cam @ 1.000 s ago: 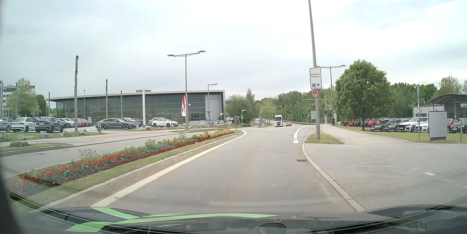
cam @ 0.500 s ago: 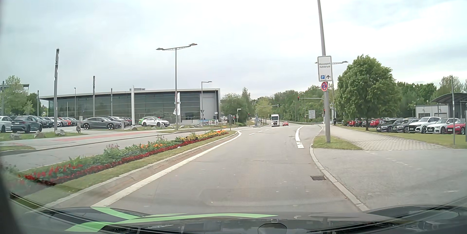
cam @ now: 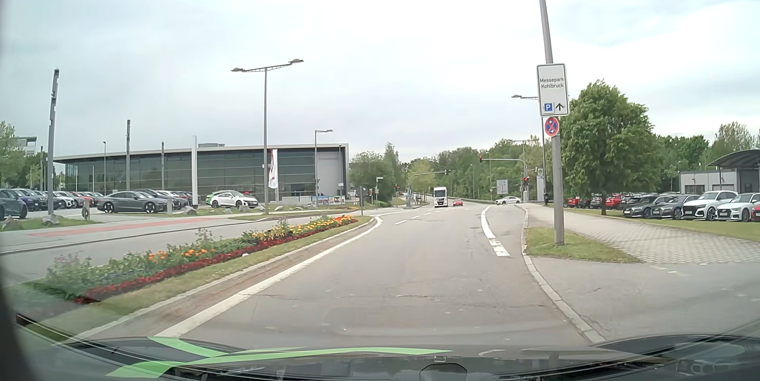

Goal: Follow the waypoints while adhering to traffic rules and regulations

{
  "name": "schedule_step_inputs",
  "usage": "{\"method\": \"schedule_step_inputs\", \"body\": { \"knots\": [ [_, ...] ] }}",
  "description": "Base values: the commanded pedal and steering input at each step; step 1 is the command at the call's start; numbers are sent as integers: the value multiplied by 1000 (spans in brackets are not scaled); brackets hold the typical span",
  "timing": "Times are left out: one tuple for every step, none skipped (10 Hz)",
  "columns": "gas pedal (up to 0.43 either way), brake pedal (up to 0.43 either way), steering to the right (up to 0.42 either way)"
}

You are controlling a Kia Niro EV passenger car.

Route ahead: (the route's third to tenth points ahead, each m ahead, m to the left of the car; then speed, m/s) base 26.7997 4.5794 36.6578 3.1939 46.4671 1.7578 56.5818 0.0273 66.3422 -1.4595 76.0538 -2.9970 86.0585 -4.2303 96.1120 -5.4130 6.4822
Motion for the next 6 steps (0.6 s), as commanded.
{"method": "schedule_step_inputs", "body": {
  "knots": [
    [87,0,23],
    [87,0,23],
    [87,0,24],
    [87,0,24],
    [87,0,25],
    [87,0,25]
  ]
}}
